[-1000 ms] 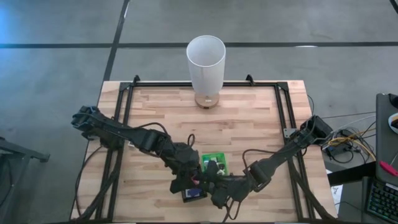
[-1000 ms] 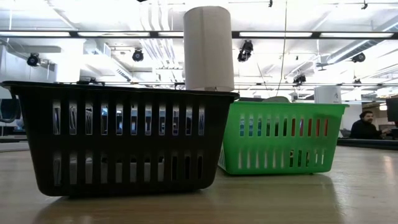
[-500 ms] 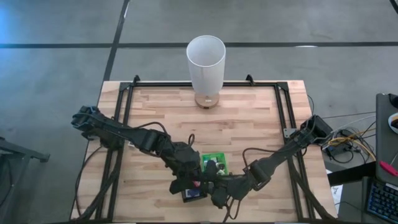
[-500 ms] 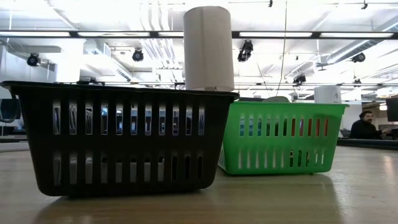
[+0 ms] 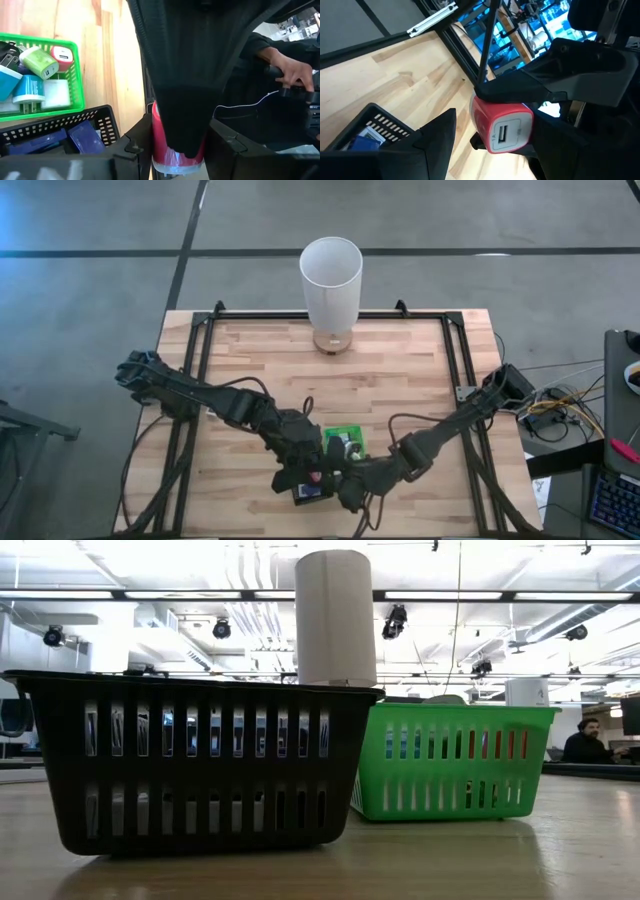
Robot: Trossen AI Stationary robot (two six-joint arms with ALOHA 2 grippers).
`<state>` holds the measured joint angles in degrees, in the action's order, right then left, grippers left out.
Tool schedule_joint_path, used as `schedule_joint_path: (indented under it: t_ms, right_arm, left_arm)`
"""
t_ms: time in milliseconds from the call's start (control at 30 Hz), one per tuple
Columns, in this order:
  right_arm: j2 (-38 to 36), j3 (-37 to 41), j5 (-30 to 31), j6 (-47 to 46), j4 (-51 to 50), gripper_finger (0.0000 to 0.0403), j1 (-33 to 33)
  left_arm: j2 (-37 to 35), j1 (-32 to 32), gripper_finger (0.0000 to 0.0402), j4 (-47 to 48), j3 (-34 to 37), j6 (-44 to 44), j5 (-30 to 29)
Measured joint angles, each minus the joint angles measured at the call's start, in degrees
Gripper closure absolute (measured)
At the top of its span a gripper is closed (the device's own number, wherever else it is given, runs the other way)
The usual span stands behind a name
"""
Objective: Pick & Place Office items
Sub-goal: Put the pink charger adapter into the green bin
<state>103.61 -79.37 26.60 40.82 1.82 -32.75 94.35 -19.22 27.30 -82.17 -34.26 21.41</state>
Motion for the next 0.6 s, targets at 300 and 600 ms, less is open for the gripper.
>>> schedule_joint_path:
  t_ms: [300, 600]
  right_arm:
    - [0.0, 0.0, -4.0, -1.8, -0.2, 0.017, 1.2]
    - [0.0, 0.0, -4.1, -2.5, 0.0, 0.0198, 1.4]
  left_arm:
    - [0.0, 0.0, 0.0271, -0.2, 0.0, 0.0, -0.1]
    - [0.0, 0.1, 0.0271, -0.3, 0.0, 0.0, -0.1]
